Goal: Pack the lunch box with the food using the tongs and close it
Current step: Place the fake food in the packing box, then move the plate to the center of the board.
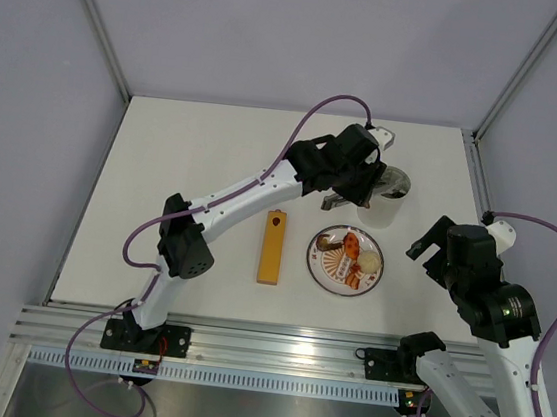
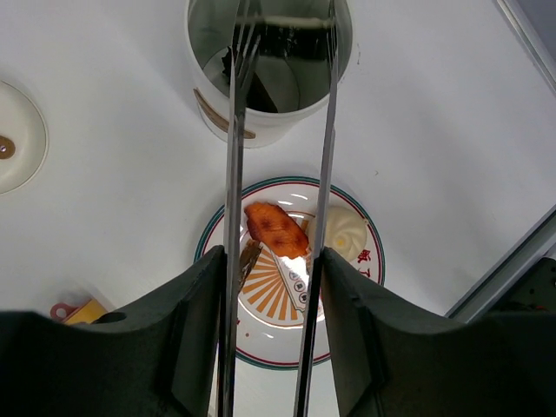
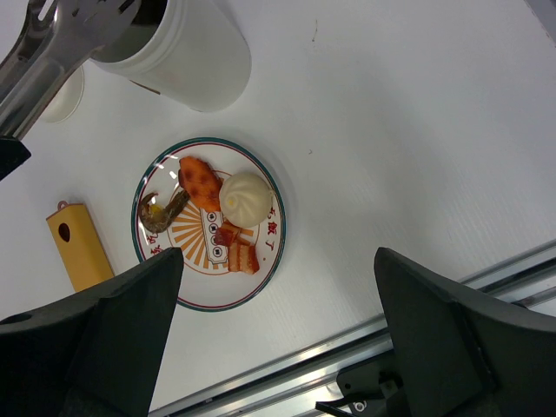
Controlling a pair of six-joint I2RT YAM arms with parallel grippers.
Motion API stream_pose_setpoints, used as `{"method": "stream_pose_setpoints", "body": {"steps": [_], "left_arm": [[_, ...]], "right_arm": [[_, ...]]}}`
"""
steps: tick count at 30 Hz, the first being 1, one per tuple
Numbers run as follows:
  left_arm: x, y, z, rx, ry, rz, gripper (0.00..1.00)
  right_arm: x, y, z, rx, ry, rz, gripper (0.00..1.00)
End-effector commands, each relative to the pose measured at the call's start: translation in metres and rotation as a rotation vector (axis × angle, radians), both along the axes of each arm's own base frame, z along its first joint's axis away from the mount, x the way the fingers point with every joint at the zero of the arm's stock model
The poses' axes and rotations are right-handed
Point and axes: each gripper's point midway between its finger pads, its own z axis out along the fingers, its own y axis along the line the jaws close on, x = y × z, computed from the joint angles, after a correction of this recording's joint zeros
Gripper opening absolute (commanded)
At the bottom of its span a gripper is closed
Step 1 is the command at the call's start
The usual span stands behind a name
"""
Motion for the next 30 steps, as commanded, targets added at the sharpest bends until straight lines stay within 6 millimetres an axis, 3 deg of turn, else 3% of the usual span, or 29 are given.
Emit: {"method": "stream_pose_setpoints", "body": {"steps": [1,9,13,15,16,17,19,22,23,25,26,28,29,30], "left_arm": [[0.009,-0.012,0.049,-0.130,-0.086,-0.011,0.49],[0.001,-0.008,0.073,-0.168,-0.106,-0.019,0.44],[-0.012,-0.001,0.097,-0.197,-0.137,-0.039,0.43],[-0.021,0.006,0.114,-0.214,-0.160,-0.048,0.42],[-0.026,0.010,0.108,-0.196,-0.151,-0.048,0.42],[-0.032,0.018,0.118,-0.206,-0.165,-0.049,0.42],[-0.038,0.028,0.119,-0.196,-0.171,-0.037,0.42],[-0.049,0.050,0.111,-0.169,-0.162,-0.017,0.42],[-0.053,0.058,0.090,-0.126,-0.137,-0.013,0.43],[-0.061,0.075,0.088,-0.117,-0.142,-0.001,0.43],[-0.065,0.082,0.064,-0.071,-0.110,0.002,0.43],[-0.073,0.096,0.055,-0.046,-0.098,0.011,0.43],[-0.077,0.104,0.033,-0.001,-0.069,0.015,0.43],[-0.079,0.109,0.025,0.017,-0.058,0.019,0.43]], "right_arm": [[-0.001,-0.004,0.011,0.000,-0.031,-0.024,0.99],[0.001,-0.003,0.013,0.002,-0.035,-0.019,1.00],[0.001,-0.002,0.012,0.004,-0.033,-0.019,1.00],[0.002,-0.002,0.012,0.005,-0.032,-0.019,0.99],[0.001,-0.002,0.012,0.005,-0.033,-0.019,0.99],[0.001,-0.002,0.011,0.005,-0.032,-0.019,0.99],[0.002,-0.002,0.010,0.007,-0.032,-0.019,1.00],[0.004,0.000,0.006,0.008,-0.025,-0.014,0.99],[0.005,0.000,0.007,0.012,-0.028,-0.015,0.99],[0.006,0.001,0.004,0.011,-0.020,-0.009,0.99],[0.006,0.002,0.005,0.009,-0.023,-0.006,1.00],[0.008,0.002,0.004,0.006,-0.020,-0.008,0.99],[0.008,0.002,0.003,0.005,-0.019,-0.005,0.99],[0.009,0.003,0.003,0.006,-0.019,-0.003,1.00]]}}
